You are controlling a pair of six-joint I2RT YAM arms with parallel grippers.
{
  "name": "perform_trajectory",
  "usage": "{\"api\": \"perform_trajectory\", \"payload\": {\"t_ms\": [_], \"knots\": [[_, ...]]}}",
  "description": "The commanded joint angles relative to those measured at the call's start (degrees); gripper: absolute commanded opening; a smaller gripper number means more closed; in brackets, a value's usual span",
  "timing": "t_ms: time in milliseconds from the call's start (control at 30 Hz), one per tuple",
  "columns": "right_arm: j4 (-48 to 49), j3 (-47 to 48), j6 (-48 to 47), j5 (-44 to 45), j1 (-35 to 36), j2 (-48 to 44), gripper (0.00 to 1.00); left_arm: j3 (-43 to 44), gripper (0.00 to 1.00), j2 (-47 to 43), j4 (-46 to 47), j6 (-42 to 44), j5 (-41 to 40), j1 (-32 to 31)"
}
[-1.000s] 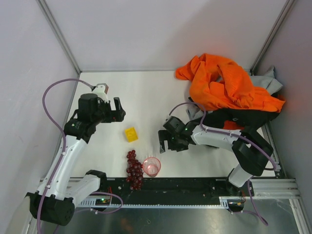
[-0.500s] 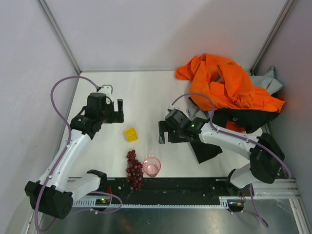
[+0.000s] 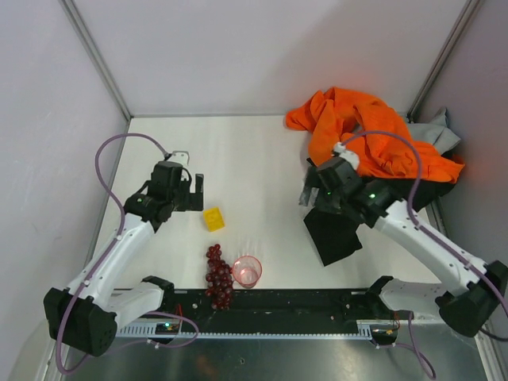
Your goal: Pick out a specific cloth from the pile
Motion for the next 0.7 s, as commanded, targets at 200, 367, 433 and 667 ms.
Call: {"api": "perform_trajectory", "payload": {"t_ms": [200, 367, 433, 667], "knots": [[-12.12, -2.58, 0.17, 4.81, -16.15, -12.97, 0.99, -0.55, 1.0, 1.0, 2.57, -0.76, -3.39, -2.41], [-10.25, -7.38, -1.59, -0.45, -23.16, -17.5, 0.99, -0.86, 1.0, 0.91, 2.81, -0.83, -3.58, -2.95], [-9.68, -8.29, -1.69, -1.25, -24.05, -17.81, 0.99, -0.9, 1.0, 1.07, 2.92, -0.85, -3.52, -3.07], [-6.89, -9.36, -2.13, -2.43, -24.56, -14.09, 0.99, -0.94, 1.0, 1.18, 3.0, -0.79, -3.57, -3.44]]}}
